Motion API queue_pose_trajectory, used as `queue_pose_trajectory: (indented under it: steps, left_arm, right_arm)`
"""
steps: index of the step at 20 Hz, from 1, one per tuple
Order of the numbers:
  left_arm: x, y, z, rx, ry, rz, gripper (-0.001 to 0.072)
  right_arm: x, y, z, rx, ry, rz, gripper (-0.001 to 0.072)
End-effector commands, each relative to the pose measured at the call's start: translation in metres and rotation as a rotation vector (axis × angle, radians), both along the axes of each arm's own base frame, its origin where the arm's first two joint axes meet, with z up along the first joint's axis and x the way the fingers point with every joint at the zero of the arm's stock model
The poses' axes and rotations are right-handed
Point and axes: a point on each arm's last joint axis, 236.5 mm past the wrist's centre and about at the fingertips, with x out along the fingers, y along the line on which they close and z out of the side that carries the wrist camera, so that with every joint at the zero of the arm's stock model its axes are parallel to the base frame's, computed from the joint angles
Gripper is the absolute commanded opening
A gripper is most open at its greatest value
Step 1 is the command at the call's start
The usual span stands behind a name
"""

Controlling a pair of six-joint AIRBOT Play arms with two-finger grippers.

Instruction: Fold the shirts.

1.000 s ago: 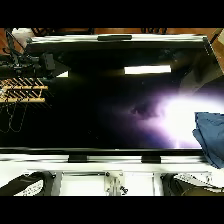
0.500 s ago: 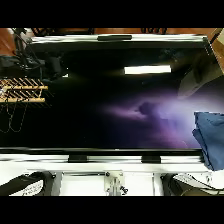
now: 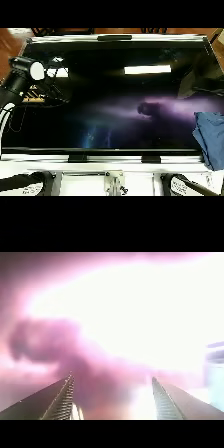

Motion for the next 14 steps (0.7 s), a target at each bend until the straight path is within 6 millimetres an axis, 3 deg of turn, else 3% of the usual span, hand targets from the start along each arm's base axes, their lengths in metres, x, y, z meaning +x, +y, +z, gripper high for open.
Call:
queue_pose_trajectory:
  steps: [1, 4, 7, 10, 14]
  left_arm:
    - [-0.007, 0.012, -0.009, 0.087, 0.047, 0.010, 0.0702]
    - [0.002, 0.008, -0.008, 0.067, 0.009, 0.002, 0.0702]
    - [0.011, -0.009, -0.012, 0.000, -0.028, -0.011, 0.0702]
    - [0.008, -0.010, -0.028, -0.005, -0.011, -0.020, 0.0702]
    - [-0.010, -0.003, -0.054, 0.027, 0.065, -0.042, 0.0702]
  right_arm:
    - [-0.004, 0.086, -0.026, -0.075, 0.111, 0.183, 0.0598]
    - [-0.009, 0.135, -0.026, -0.077, 0.106, 0.302, 0.0598]
    - [-0.016, 0.166, -0.026, -0.081, 0.102, 0.381, 0.0598]
    - [-0.021, 0.183, -0.026, -0.083, 0.100, 0.424, 0.0597]
    - [-0.022, 0.186, -0.026, -0.070, 0.101, 0.425, 0.0598]
